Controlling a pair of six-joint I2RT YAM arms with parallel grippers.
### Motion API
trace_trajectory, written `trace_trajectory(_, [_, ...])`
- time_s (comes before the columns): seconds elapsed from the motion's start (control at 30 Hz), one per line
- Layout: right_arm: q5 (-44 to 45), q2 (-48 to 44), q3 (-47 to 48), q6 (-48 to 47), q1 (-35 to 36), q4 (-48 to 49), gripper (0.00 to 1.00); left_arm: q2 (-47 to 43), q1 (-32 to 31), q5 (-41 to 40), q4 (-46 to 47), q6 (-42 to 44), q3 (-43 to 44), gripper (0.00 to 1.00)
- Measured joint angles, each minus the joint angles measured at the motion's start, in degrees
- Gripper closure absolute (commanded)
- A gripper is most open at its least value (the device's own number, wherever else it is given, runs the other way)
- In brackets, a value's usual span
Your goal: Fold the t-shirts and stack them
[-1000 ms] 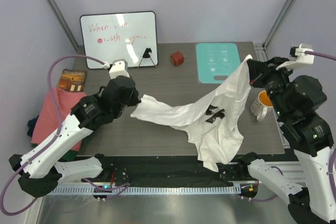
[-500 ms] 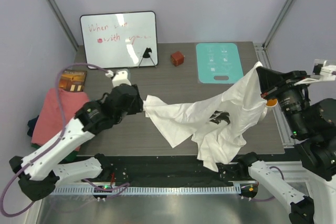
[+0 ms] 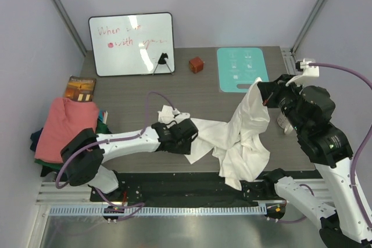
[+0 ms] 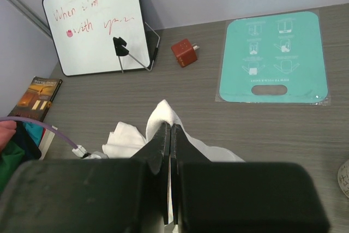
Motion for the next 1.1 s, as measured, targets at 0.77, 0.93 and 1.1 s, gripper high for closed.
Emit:
trace_trajectory(0.77, [0.5, 0.6, -0.6, -0.1, 0.0, 0.0, 0.99, 13.5, -9.0, 1.0, 6.2, -3.1, 6.7, 0.55])
trace_trajectory(0.93, [0.9, 0.6, -0.6, -0.3, 0.0, 0.0, 0.99, 16.4, -10.4, 0.3, 7.0, -3.3, 9.5, 0.84])
trace_trajectory(1.1, [1.2, 0.6, -0.6, -0.5, 0.0, 0.0, 0.99, 18.0, -10.5, 0.4, 8.3, -3.5, 10.6, 1.0])
